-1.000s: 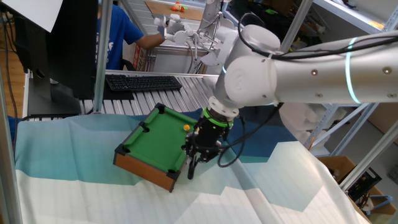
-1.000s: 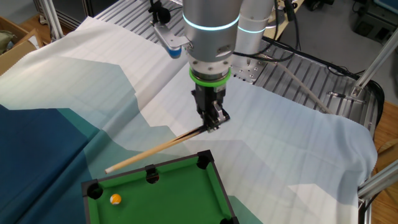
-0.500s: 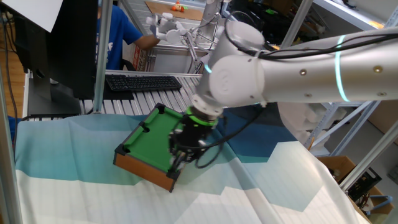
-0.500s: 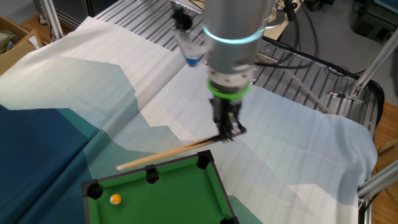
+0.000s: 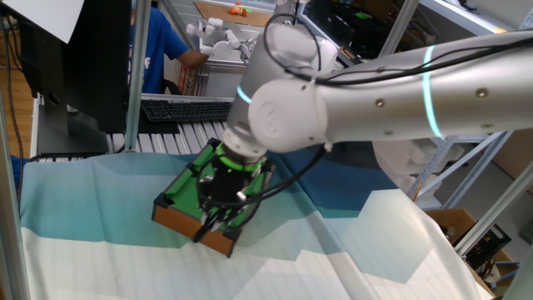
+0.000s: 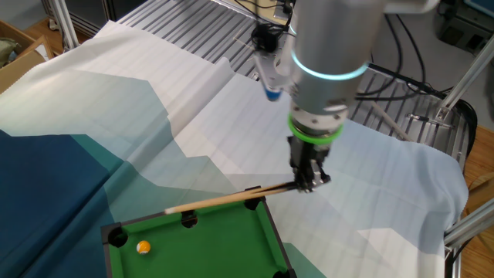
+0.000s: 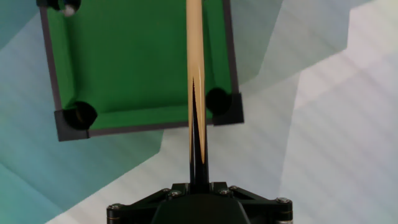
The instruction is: Hit the pool ball
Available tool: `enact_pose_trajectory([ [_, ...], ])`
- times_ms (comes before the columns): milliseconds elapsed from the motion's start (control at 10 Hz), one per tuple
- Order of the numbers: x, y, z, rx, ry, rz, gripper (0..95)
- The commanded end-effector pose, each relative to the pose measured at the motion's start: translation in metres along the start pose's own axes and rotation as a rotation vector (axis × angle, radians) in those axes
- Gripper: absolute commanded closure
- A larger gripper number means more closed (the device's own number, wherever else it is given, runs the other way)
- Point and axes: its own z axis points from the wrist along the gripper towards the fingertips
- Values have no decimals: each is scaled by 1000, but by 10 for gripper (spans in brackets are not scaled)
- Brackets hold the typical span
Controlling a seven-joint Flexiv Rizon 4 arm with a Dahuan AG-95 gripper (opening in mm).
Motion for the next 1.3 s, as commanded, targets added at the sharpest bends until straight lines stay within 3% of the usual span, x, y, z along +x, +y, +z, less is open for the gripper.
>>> enact_pose_trajectory([
  [100,2,6,14,-10,7,33,950],
  [400,5,26,22,-8,17,87,950],
  [800,11,43,28,-16,26,83,950],
  [1100,7,47,23,-27,43,136,950],
  [1300,3,50,19,-20,31,177,950],
])
